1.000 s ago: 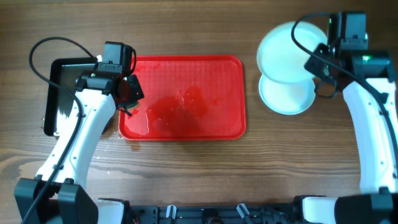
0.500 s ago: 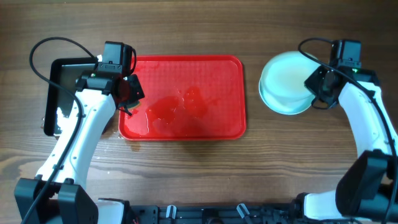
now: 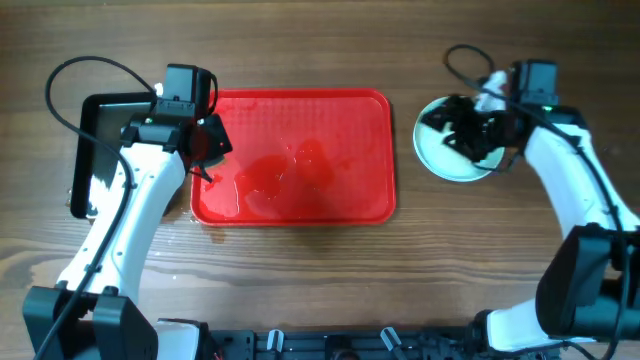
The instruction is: Clean dirty plates on tray and stack at the side
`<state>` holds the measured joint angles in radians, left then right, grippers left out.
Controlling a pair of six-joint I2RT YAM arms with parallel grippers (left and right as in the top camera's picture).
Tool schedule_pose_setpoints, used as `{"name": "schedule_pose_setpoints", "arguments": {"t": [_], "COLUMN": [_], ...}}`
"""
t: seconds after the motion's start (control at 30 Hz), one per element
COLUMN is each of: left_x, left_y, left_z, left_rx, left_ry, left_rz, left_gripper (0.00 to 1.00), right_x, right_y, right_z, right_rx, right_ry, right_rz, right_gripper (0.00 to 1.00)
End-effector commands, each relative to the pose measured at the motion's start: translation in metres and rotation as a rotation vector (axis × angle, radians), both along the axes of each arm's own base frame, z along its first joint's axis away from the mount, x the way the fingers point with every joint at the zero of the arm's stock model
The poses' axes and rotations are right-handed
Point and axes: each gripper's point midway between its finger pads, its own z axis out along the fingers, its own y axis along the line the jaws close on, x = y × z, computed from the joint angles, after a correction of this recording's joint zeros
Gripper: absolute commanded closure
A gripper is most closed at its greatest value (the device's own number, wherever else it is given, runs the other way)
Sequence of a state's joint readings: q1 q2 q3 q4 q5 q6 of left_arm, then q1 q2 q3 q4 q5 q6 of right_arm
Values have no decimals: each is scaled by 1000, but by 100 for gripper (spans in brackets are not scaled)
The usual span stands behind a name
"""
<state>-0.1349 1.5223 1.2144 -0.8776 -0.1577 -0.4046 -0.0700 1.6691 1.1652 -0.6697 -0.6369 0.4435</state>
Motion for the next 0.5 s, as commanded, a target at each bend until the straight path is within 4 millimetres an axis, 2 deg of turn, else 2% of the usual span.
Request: {"name": "schedule_pose_setpoints", "arguments": {"t": [0.0,0.1,0.13,0.23,0.37,0.47], "left_x": [6,8,7,0,-2,-5], "left_y": [21,57,68,102,130,152], "left_z": [-1,1,1,-7,-27,-48], "left_rx": [-2,32,38,45,45,57], "left_ry": [-21,-37,-38,-26,6,53], "left_rz": [53,152,182,278,353,410], "left_gripper": [96,96,96,96,95,95], "right_x": [-26,-43,-47,-60,-72,-83], "right_y": [72,109,116,146,167,172], "right_z": [14,7,6,1,-6,-14], "right_rx": [102,49,43,0,-73,-140], "right_ry": [-41,-37,-36,-24,-20,-12], "right_rz": [251,356,376,414,436,465], "right_gripper": [0,0,0,0,0,0]}}
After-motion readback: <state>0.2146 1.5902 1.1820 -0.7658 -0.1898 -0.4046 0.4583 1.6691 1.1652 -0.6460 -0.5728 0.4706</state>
